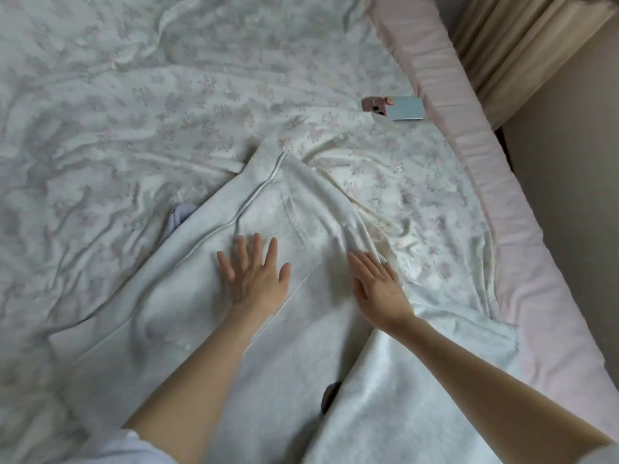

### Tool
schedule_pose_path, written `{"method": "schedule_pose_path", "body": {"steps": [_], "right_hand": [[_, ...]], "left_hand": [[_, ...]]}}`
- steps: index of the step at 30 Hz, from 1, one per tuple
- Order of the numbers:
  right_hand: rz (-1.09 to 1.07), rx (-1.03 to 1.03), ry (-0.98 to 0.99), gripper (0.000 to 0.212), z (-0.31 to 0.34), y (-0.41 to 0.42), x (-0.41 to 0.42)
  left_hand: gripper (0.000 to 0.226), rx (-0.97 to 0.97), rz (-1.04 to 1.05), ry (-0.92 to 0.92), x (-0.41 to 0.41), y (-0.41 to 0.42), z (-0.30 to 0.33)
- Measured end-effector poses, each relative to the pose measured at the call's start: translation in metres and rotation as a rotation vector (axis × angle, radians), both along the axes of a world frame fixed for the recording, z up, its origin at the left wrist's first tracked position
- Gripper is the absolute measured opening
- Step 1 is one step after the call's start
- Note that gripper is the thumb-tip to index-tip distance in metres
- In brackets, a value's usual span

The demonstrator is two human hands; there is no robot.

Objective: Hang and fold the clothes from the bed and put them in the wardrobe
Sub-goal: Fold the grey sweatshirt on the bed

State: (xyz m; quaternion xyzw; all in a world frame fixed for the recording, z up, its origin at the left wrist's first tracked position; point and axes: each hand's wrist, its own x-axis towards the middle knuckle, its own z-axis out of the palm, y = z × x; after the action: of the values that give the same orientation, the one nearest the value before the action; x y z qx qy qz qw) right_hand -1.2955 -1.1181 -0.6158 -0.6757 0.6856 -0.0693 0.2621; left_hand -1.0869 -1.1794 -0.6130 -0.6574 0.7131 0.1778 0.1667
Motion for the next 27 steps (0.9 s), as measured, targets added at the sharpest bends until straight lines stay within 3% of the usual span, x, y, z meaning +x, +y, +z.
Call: {"method": "schedule_pose_path", "body": {"steps": [5,10,14,19,21,24,27], "right_hand": [[-0.3,-0.182,-0.186,0.044,0.02,0.098,-0.013],[-0.715,-0.132,-0.148,0.039,0.028,0.218,-0.055],[-0.95,-0.106,-0.021,0.037,0.031,0.307,-0.085],[-1.294,0.062,0.096,0.045,0.039,0.405,-0.123],[-1.471,0.107,0.01,0.053,0.04,0.432,-0.14],[-1.773,0.18,-0.288,0.074,0.029,0.448,-0.165],[-1.808,0.189,-0.513,0.089,0.023,0.453,-0.185]], "left_hand": [[0.061,-0.06,-0.095,0.247,-0.051,0.121,0.02],[0.062,-0.035,-0.317,0.34,-0.1,0.241,0.033],[0.069,0.117,-0.528,0.228,-0.11,0.303,0.025],[0.083,0.19,-0.454,0.017,-0.111,0.324,0.014],[0.075,0.183,-0.475,-0.047,-0.122,0.324,0.013],[0.069,0.242,-0.364,-0.084,-0.137,0.326,0.025],[0.067,0.251,-0.209,-0.063,-0.156,0.338,0.03]]}}
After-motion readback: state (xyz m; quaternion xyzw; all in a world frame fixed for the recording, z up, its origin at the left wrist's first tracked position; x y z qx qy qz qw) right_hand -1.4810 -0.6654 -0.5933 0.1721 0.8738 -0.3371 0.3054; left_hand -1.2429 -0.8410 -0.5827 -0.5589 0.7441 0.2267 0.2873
